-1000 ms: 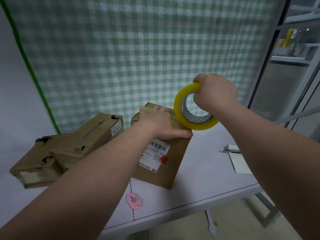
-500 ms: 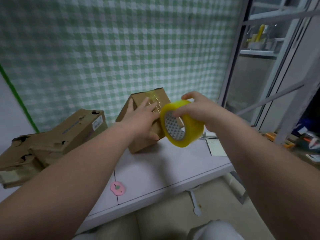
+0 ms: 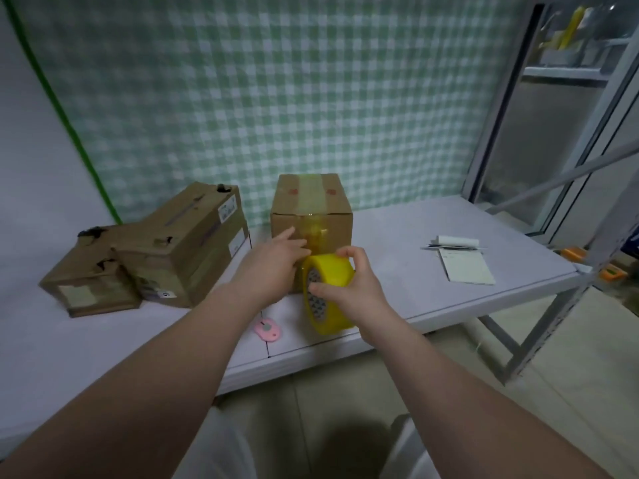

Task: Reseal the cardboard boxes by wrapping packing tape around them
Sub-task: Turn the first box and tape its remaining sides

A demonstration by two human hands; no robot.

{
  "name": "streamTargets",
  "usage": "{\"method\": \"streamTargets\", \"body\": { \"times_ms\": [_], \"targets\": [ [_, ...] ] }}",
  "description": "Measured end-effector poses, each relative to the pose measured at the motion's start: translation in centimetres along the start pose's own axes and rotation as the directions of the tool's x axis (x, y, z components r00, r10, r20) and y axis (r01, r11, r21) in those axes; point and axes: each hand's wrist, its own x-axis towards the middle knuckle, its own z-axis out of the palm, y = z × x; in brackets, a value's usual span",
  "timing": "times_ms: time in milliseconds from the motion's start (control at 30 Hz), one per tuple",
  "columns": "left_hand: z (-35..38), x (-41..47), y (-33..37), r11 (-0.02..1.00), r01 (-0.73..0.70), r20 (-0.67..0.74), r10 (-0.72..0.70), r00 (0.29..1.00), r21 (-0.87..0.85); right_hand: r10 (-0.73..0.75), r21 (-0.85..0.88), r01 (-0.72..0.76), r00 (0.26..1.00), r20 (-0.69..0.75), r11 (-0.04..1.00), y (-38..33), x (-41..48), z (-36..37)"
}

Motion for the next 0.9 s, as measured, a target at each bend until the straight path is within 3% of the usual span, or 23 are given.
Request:
{"method": "streamTargets", "body": {
  "times_ms": [67,133,267,333,400,533,633,700,800,900],
  "targets": [
    [0.9,-1.0,-0.8,0.992,0.062,-0.096,-0.072,0.993,-0.109,0.002,0.017,-0.002,1.000,-0.002,1.000,0.9,0.0,1.2],
    [2.2,-1.9,-1.7,0.981,0.128,-0.083,-0.141,0.987,-0.146,0.014,0.032,-0.014,1.000,0.012,0.999,1.4,0.0,2.1],
    [5.3,-3.3,-3.3,0.943,0.298,0.194,-0.268,0.944,-0.146,-0.021,-0.029,0.022,0.999,0.029,0.999,1.5,0.1,3.4],
    [6.6,-3.9,-3.8,0.942,0.314,0.342,-0.257,0.904,-0.121,-0.053,-0.076,0.055,0.998,0.035,0.996,1.5,0.2,3.9],
    [7.6,-4.4,-3.9,0.947,0.316,0.393,-0.266,0.880,-0.065,-0.078,-0.125,0.082,0.996,0.033,0.989,1.7,0.1,4.2],
    [8.0,-5.1,-3.9,0.913,0.405,0.311,-0.373,0.874,-0.042,-0.108,-0.201,0.100,0.994,-0.026,0.974,2.0,-0.1,4.1],
    [7.8,-5.7,-3.5,0.874,0.452,0.245,-0.406,0.880,-0.176,-0.153,-0.291,0.132,0.987,-0.052,0.948,1.9,-0.5,3.9],
    [7.6,-6.1,-3.4,0.752,0.510,0.204,-0.469,0.859,-0.418,-0.193,-0.361,0.166,0.980,-0.040,0.918,1.8,-0.5,3.8],
    [6.2,-6.3,-2.7,0.389,0.440,0.198,-0.525,0.828,-0.809,-0.265,-0.434,0.233,0.964,-0.013,0.870,1.8,-0.4,3.5],
    [3.7,-6.0,-1.6,0.158,0.291,0.172,-0.516,0.839,-0.944,-0.366,-0.482,0.306,0.930,-0.031,0.821,1.5,-0.2,3.5]
  ]
}}
